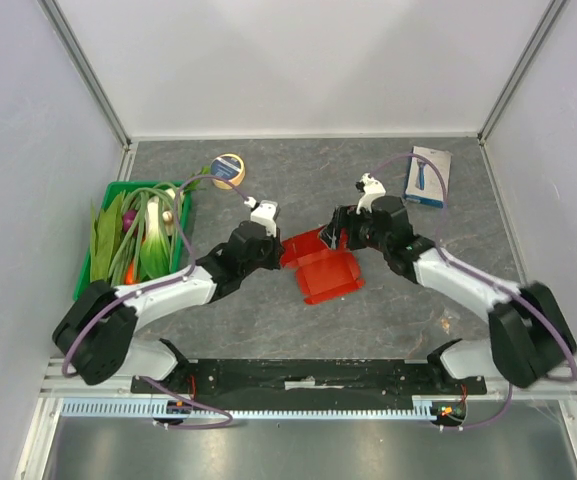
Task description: Fold the paper box
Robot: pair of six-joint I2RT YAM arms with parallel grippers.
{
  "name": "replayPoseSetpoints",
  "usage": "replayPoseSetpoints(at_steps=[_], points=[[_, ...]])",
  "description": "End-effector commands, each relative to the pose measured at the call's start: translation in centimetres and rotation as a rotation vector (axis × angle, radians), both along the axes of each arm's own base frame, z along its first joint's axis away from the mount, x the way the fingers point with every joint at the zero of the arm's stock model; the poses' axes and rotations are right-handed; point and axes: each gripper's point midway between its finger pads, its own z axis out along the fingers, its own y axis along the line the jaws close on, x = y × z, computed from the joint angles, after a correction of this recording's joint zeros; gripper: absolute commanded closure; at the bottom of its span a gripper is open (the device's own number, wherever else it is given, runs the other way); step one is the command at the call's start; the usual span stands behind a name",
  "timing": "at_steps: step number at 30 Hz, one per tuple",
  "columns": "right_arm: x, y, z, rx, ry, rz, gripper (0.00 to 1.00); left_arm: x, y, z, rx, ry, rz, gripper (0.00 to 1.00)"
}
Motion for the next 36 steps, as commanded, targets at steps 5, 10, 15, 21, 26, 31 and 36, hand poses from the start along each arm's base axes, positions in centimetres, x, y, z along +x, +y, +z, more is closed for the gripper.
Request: replayPoseSetpoints(at_steps=[5, 10, 15, 21, 26, 31, 36], points=[[-2.6, -5.2, 7.3, -0.362, -0.436, 0.164, 0.02, -1.4, -1.7, 6.9, -0.085, 0.058, -0.112, 0.98], [-2.9, -4.0, 12.7, -0.534, -0.714, 0.239, 0.03, -2.7, -1.9, 9.9, -0.101, 0.086, -0.218, 0.98], [-3.5, -1.6, 13.1, -0.754, -0.928, 0.474, 0.08, -4.2, -1.8, 11.4, -0.089, 0.107, -0.349, 0.98], [-3.5, 0.7, 13.4, -0.830, -1.112, 0.656, 0.08, -6.0, -2.1, 11.8, -0.086, 0.120, -0.492, 0.98], [-4.0, 3.1, 12.9, -0.772, -1.107, 0.809, 0.18, -6.7, -2.2, 11.6, -0.079, 0.129, -0.548, 0.98], [-4.8, 3.8, 11.6, -0.763, -1.084, 0.916, 0.39, -7.2, -2.2, 11.9, -0.064, 0.130, -0.587, 0.98], [-5.8, 4.4, 10.7, -0.705, -1.071, 0.985, 0.57, -7.0, -2.1, 12.2, -0.049, 0.106, -0.595, 0.98]])
